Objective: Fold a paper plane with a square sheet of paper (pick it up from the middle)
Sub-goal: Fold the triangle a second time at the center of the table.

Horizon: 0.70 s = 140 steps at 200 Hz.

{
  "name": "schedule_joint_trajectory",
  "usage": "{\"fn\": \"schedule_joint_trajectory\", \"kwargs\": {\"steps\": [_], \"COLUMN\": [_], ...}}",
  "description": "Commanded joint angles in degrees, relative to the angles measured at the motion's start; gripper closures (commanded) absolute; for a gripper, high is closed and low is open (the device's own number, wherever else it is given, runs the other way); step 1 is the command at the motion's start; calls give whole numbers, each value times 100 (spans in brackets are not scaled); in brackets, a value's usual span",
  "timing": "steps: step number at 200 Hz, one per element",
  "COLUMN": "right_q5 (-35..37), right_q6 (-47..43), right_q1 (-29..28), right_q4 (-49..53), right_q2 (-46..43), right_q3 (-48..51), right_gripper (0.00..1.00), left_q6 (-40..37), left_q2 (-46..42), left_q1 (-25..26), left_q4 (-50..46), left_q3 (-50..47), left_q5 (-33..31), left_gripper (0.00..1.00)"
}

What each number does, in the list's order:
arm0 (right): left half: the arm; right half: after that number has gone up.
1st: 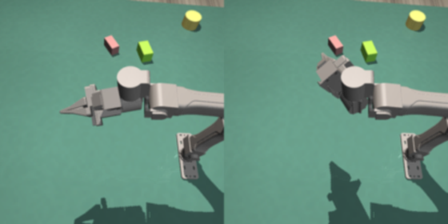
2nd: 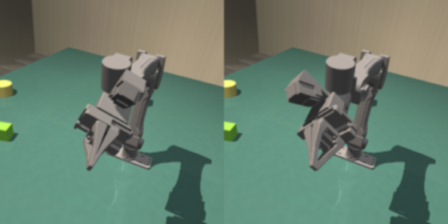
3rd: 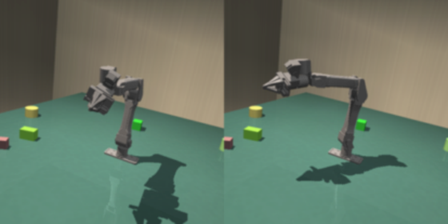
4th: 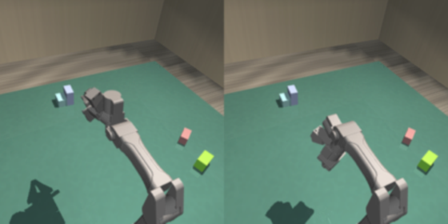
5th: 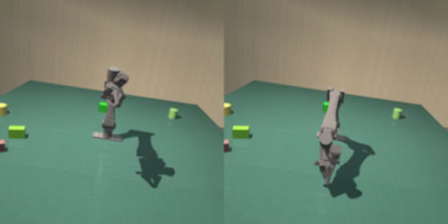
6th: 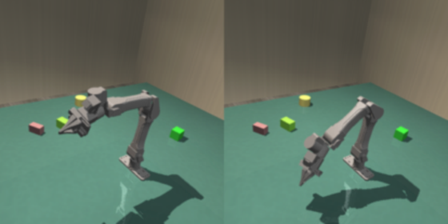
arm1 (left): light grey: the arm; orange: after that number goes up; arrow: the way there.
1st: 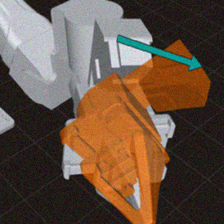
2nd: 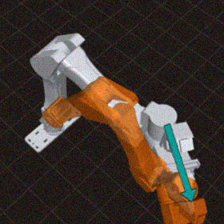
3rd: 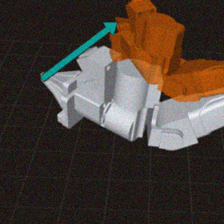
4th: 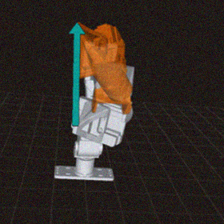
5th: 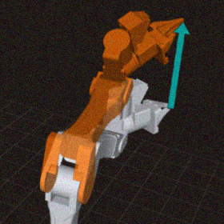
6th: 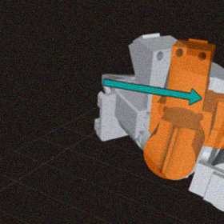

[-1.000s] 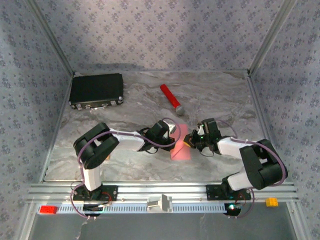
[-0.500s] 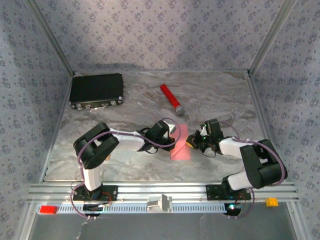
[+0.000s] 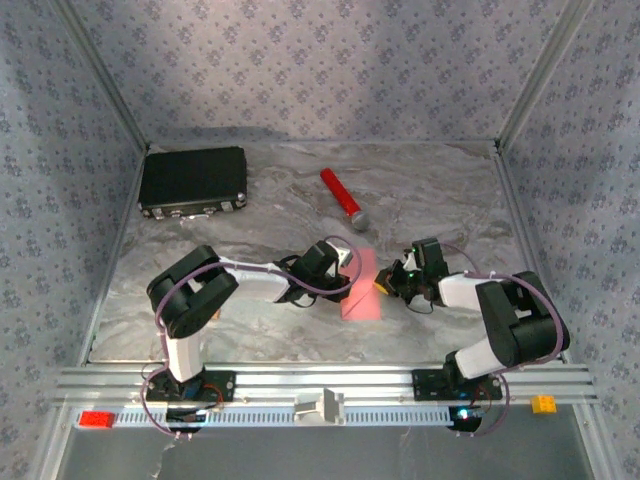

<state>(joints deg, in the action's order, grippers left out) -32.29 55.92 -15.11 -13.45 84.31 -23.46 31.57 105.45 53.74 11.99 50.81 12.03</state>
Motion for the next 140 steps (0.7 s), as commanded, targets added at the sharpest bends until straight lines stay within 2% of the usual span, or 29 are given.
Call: {"fn": "schedule_joint_trajectory", "kwargs": {"steps": [1, 32, 54, 69, 87, 140], "right_q5": [287, 128, 394, 244, 9, 4], "right_q6": [-47, -94, -280, -319, -287, 198], "right_q1": [79, 117, 177, 175, 7, -700], "right_q4": [270, 497, 965, 824, 671, -37], "right_q2": [-14, -461, -879, -1036, -1024, -662], "right_q3": [84, -78, -142, -86, -107, -36], "right_gripper": [99, 99, 98, 97, 97, 97], "left_q6": [-14, -17, -11, -16, -11, -11], "left_q2": [72, 64, 61, 64, 72, 90], "left_q1": [-17, -8, -12, -12, -12, -12], "left_q4": [-316, -322, -311, -310, -294, -258], "left_q3": [-95, -90, -91, -97, -97, -129], "left_q5": [-13, -9, -15, -3, -1, 12], "left_gripper": [98, 98, 98, 98, 98, 98]}}
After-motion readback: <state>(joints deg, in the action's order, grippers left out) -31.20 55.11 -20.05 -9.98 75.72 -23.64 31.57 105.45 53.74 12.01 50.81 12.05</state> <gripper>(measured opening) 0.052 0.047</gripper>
